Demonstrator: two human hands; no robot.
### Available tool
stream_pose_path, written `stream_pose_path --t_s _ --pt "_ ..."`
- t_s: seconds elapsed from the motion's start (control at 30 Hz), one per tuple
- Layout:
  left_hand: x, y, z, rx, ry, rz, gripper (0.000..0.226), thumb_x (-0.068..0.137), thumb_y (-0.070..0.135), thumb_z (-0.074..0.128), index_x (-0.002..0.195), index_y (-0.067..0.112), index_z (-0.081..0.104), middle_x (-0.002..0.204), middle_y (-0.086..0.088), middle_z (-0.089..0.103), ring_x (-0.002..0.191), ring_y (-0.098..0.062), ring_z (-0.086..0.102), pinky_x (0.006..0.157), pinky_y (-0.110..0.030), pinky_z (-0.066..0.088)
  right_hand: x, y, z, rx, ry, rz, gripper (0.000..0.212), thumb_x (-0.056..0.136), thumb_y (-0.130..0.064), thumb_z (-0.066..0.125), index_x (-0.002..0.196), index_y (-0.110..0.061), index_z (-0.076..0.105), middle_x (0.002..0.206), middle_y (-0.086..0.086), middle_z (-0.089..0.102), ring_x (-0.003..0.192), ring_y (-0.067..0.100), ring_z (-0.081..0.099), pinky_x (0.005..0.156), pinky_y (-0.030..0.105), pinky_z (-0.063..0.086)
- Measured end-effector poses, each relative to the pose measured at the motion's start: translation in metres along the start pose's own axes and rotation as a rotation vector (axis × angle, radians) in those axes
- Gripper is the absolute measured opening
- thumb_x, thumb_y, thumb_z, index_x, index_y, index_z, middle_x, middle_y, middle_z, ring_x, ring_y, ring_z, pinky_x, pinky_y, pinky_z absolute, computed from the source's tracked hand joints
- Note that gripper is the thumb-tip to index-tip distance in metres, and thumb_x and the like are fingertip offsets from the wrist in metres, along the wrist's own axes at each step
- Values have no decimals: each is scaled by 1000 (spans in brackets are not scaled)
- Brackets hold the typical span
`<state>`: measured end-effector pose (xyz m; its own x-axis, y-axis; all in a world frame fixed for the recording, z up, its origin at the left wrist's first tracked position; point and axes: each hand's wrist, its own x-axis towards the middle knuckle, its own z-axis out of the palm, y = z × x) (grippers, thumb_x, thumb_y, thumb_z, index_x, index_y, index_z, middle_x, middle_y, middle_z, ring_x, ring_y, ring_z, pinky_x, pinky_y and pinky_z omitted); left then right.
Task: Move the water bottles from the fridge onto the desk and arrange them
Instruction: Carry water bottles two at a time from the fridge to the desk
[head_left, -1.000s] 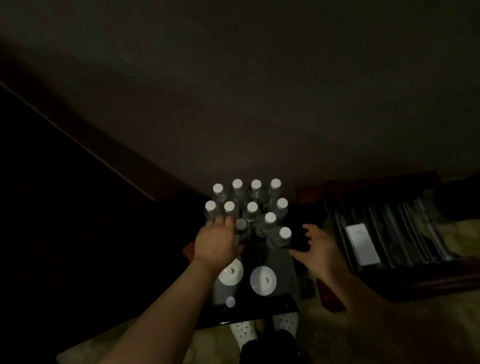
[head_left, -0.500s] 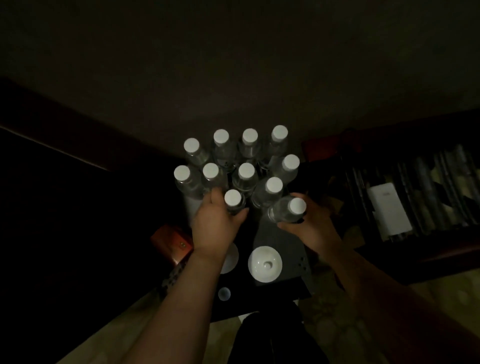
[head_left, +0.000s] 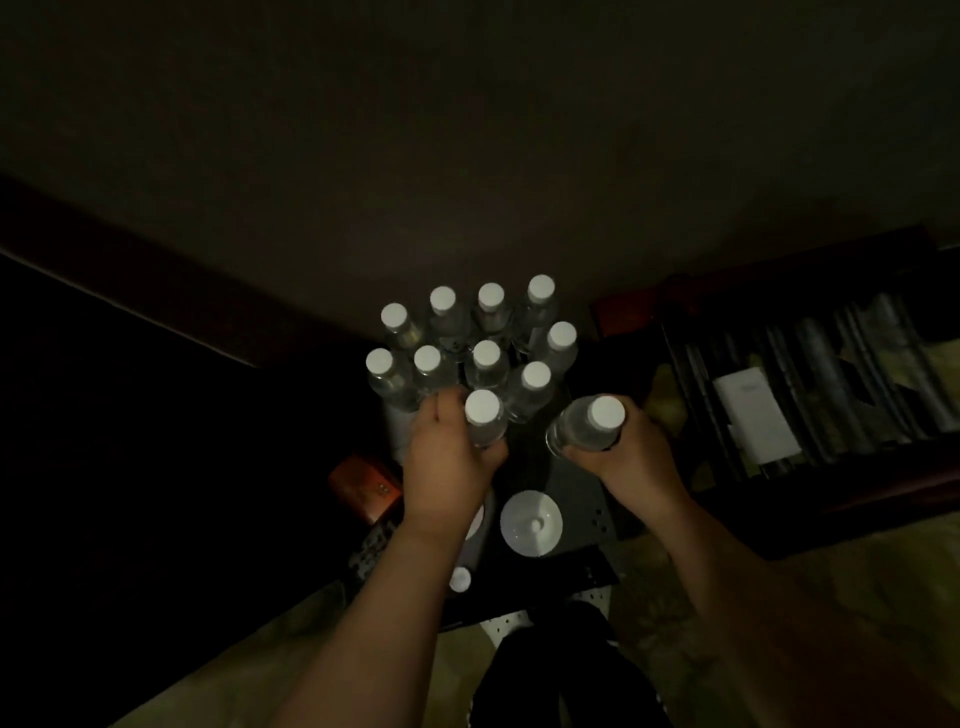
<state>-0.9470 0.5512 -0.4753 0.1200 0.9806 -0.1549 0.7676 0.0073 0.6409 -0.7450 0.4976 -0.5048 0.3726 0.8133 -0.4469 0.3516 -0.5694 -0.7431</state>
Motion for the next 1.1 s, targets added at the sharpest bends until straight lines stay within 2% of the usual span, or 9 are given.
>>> stream_pose_path --t_s 0.1,0.23,0.43,0.57,0.67,0.77,0.83,0.93,1.1 --pt "-12 43 -40 -1 -28 53 54 71 23 84 117 12 58 115 -8 58 100 -24 59 76 -23 38 -30 -30 -32 36 59 -22 72 62 -21 93 124 -21 57 121 -3 63 111 16 60 94 37 52" --pt "-29 118 -103 63 -40 172 55 72 33 80 120 18 57 113 -4 61 99 -24 60 73 -28 44 -74 -87 -100 78 147 -41 70 58 -24 94 117 -25 57 110 -6 65 104 15 62 89 32 49" --pt "-54 241 -179 89 -13 404 54 71 38 77 118 22 57 110 2 62 99 -20 59 70 -27 37 -142 -167 -213 105 265 -142 67 62 -19 91 115 -32 52 99 -18 60 92 7 60 76 26 45" --pt "-72 321 -201 11 -34 544 61 68 38 78 122 24 56 111 4 59 101 -18 58 76 -29 45 -184 -198 -282 96 384 -185 70 61 -21 91 116 -32 49 103 -11 61 94 12 59 80 29 47" --pt "-92 379 -204 -44 -48 642 61 68 40 79 122 25 56 110 6 58 100 -15 57 81 -30 48 -215 -201 -332 120 481 -202 70 59 -24 92 114 -32 51 105 -9 64 97 14 61 86 34 49" --pt "-116 433 -194 -79 -77 723 55 67 43 79 116 27 59 105 9 59 95 -12 59 81 -33 52 -247 -191 -382 159 571 -212 68 59 -22 93 111 -34 51 95 -18 62 87 5 59 77 25 45" --pt "-133 469 -179 -92 -107 775 55 65 44 80 113 29 59 103 9 60 93 -12 60 80 -35 54 -268 -175 -418 188 612 -203 69 58 -22 93 114 -33 53 95 -19 64 88 1 61 76 25 47" --pt "-163 523 -149 -101 -180 851 59 63 43 81 116 29 60 106 8 61 96 -13 60 83 -38 55 -299 -143 -474 209 682 -176 71 58 -23 93 118 -28 56 101 -14 66 93 8 63 82 31 51" --pt "-225 622 -81 -119 -270 959 58 61 47 82 112 30 60 103 8 63 93 -12 62 79 -39 57 -351 -80 -579 199 799 -158 65 57 -23 93 111 -30 58 99 -13 68 93 11 66 83 33 53"
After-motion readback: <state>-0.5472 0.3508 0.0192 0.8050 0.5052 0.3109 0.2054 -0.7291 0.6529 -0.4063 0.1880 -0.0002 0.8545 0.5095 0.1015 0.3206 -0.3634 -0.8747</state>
